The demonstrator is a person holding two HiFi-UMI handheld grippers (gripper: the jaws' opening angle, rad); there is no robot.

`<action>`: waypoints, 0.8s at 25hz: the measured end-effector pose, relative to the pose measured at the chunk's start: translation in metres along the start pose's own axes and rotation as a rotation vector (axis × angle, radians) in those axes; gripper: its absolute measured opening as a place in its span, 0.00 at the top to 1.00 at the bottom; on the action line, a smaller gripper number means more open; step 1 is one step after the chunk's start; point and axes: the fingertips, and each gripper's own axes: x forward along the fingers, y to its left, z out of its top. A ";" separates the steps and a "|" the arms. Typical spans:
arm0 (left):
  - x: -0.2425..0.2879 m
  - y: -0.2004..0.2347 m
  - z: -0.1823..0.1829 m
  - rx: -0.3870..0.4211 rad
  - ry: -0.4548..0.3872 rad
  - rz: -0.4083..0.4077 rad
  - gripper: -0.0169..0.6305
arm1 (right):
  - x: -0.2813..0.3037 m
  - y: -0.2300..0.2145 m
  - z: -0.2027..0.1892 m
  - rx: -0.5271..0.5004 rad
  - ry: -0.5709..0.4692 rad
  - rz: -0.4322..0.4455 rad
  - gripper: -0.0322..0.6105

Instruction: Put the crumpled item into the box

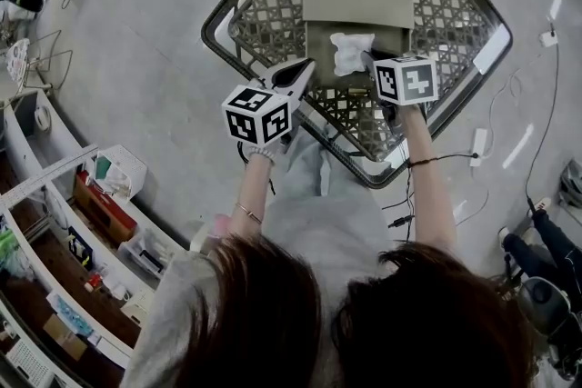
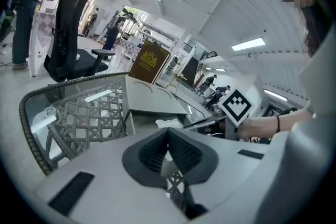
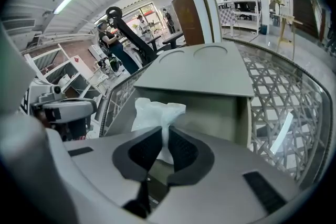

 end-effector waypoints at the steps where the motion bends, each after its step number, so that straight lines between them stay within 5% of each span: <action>1: 0.000 0.000 -0.001 0.000 0.002 0.001 0.95 | 0.001 -0.001 0.000 0.004 0.006 -0.003 0.86; 12: -0.001 -0.003 -0.004 0.007 0.007 0.005 0.95 | 0.007 -0.003 -0.002 0.037 0.029 -0.012 0.86; 20: 0.000 -0.006 -0.004 0.006 0.005 0.004 0.95 | 0.006 -0.004 0.001 0.076 0.001 -0.006 0.75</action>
